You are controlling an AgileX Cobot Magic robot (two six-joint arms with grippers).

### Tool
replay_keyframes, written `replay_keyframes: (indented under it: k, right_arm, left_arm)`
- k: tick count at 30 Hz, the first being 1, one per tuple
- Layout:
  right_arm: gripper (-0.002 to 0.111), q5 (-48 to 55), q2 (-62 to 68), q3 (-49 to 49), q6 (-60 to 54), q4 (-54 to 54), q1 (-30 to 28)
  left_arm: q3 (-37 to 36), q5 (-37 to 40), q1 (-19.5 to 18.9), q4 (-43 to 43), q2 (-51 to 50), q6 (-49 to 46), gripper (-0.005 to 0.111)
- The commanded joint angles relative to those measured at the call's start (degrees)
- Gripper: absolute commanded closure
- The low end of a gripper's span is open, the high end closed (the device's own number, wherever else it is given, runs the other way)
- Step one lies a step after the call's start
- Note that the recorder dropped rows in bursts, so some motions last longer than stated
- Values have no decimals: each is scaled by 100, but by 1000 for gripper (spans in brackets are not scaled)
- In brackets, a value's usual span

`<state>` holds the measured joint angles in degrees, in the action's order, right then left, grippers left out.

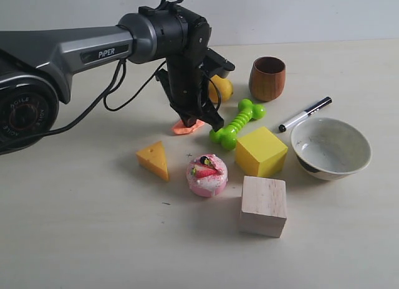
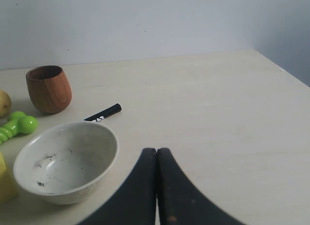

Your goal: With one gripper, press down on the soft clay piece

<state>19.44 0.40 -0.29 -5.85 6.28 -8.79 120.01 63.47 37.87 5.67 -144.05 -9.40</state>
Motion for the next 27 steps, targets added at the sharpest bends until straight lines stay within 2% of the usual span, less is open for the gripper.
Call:
replay_keyframes:
  k: [1, 27]
  right_arm:
    - [108, -23, -40, 29, -6, -18, -22]
    - [108, -23, -40, 29, -6, -18, -22]
  left_arm:
    - [-209, 407, -133, 470, -122, 54, 107]
    - [-209, 340, -147, 458, 201, 160, 107]
